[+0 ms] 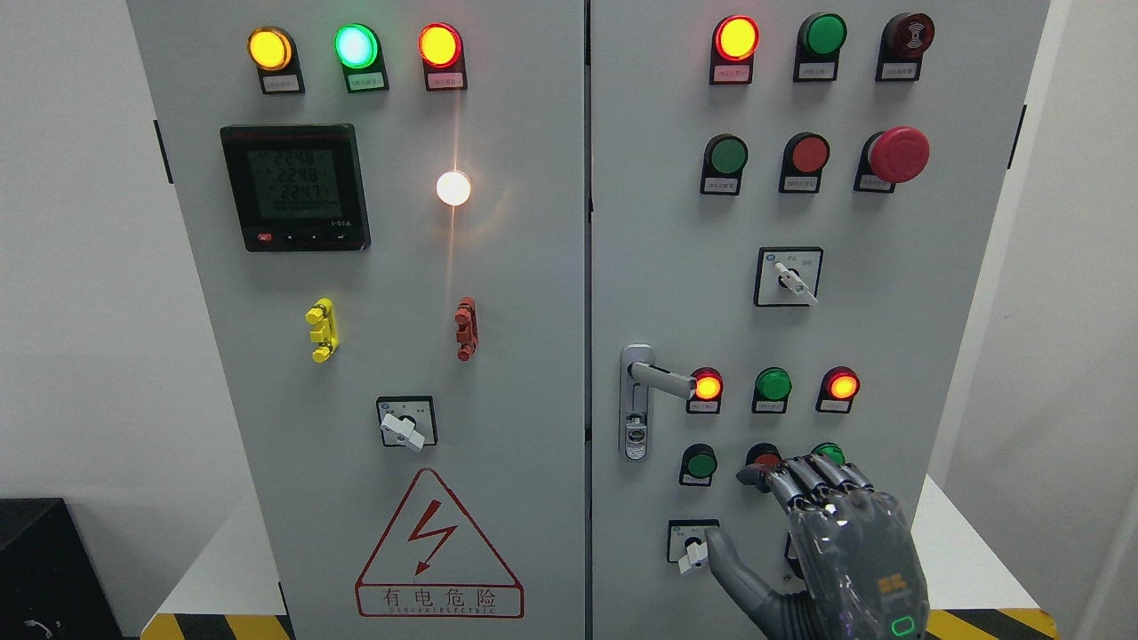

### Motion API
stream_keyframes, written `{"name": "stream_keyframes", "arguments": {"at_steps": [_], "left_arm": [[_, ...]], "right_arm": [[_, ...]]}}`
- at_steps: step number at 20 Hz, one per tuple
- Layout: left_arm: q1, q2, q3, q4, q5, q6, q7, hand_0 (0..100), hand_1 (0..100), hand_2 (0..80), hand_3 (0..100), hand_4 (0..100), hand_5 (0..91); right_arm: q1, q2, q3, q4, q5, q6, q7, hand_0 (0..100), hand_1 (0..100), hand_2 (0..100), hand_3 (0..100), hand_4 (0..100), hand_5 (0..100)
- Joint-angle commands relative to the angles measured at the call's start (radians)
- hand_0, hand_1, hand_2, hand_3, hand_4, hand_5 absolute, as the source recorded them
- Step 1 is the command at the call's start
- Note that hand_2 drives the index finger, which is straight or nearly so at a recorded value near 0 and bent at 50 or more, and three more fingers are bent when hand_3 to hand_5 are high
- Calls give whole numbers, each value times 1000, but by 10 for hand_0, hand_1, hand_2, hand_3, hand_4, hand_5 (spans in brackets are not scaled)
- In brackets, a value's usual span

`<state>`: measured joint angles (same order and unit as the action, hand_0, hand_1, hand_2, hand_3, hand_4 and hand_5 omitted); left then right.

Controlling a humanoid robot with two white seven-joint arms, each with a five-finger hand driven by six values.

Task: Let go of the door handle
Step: 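Open the right hand and pull it away from the handle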

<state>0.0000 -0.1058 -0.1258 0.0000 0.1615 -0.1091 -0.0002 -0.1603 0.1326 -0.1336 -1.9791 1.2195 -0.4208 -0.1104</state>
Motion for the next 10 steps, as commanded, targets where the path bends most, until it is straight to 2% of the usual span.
{"name": "stream_keyframes", "arguments": {"at_steps": [1,10], "left_arm": [[-26,0,0,29,1,0,0,120,556,0,0,0,0],[-26,0,0,29,0,0,0,120,556,0,0,0,0]], "right_arm": [[4,-2,-173,-72,-127,-35,6,408,194,0,0,0,0],[-7,2,-107,-90,-147,-30,8,399,209,0,0,0,0]]}}
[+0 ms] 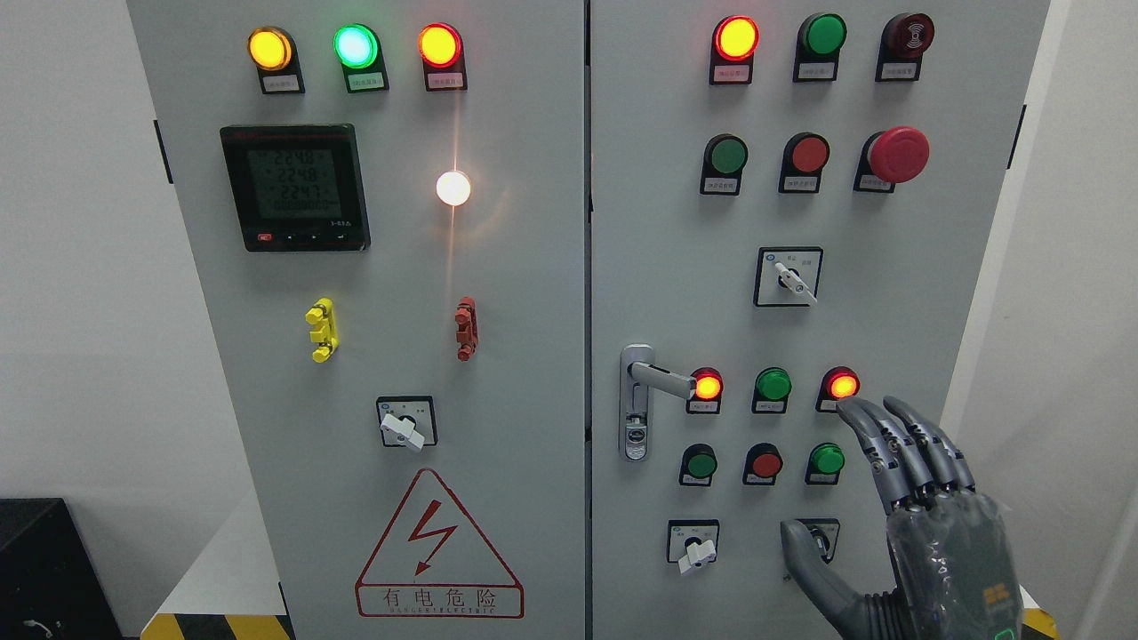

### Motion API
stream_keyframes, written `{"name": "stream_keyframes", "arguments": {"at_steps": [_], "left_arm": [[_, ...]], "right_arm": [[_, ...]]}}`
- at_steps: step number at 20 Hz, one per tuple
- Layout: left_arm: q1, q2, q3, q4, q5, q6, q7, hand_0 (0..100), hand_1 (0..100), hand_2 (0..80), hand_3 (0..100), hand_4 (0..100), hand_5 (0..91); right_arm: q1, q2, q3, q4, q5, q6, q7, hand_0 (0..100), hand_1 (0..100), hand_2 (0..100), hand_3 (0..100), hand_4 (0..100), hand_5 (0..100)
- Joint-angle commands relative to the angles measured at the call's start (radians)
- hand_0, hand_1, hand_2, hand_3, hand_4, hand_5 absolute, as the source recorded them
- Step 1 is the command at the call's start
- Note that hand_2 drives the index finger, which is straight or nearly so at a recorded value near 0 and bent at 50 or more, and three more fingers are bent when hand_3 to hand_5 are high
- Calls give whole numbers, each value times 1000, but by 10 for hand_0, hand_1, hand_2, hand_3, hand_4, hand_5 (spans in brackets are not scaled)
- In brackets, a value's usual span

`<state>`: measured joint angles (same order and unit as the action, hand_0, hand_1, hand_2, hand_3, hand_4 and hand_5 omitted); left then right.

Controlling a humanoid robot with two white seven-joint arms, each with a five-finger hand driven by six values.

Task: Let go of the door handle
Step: 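Open the right hand and pull it away from the handle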

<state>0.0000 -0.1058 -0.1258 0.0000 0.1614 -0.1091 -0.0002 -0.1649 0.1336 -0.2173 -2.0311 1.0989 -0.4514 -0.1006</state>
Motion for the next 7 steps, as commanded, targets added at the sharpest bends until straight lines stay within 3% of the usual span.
{"name": "stream_keyframes", "arguments": {"at_steps": [1,7], "left_arm": [[-26,0,0,29,0,0,0,120,556,0,0,0,0],[-26,0,0,29,0,0,0,120,556,0,0,0,0]], "right_arm": [[-2,1,-13,-40,-27,0,-2,400,209,0,0,0,0],[2,3,-2,-43,-27,-1,2,397,222,0,0,0,0]]}}
